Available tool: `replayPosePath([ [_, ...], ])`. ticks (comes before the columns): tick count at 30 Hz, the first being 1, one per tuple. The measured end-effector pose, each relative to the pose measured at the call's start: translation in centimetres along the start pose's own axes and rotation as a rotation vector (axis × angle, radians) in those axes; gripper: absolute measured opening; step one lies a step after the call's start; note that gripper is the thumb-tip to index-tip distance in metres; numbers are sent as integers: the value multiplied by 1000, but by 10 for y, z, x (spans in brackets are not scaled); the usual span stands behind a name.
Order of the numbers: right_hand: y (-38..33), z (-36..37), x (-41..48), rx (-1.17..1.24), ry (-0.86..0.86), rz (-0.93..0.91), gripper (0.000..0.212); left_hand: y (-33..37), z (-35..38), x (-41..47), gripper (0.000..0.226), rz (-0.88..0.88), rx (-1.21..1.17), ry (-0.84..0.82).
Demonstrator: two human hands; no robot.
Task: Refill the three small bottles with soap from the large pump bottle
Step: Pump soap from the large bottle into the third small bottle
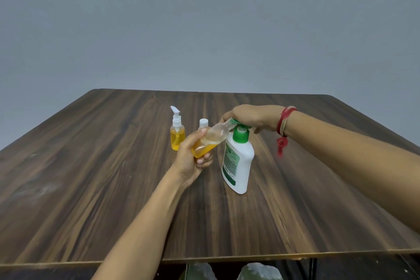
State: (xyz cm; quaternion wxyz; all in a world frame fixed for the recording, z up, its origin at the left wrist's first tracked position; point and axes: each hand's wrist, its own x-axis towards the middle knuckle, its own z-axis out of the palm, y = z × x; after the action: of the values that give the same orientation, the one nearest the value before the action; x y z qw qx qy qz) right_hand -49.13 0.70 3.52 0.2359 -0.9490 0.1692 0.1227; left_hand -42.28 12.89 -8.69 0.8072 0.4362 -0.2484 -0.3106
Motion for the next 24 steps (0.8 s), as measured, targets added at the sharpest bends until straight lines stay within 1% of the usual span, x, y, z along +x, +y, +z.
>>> replayPosePath([
  [5,0,1,2,7,-21,19,33,2,-2,-1,30,12,17,14],
  [9,1,-2,3,40,-54,23,25,1,2,-3,28,10,-10,9],
  [12,4,2,5,83,-42,26,26,2,0,-3,28,10,8,5],
  [15,3,-1,3,82,-50,32,23,2,2,-4,28,10,11,-16],
  [20,2,2,5,61,-24,51,36,2,-2,-1,29,27,28,-12],
  [24,0,-4,3,28,-48,55,34,1,0,-1,29,24,19,-20],
])
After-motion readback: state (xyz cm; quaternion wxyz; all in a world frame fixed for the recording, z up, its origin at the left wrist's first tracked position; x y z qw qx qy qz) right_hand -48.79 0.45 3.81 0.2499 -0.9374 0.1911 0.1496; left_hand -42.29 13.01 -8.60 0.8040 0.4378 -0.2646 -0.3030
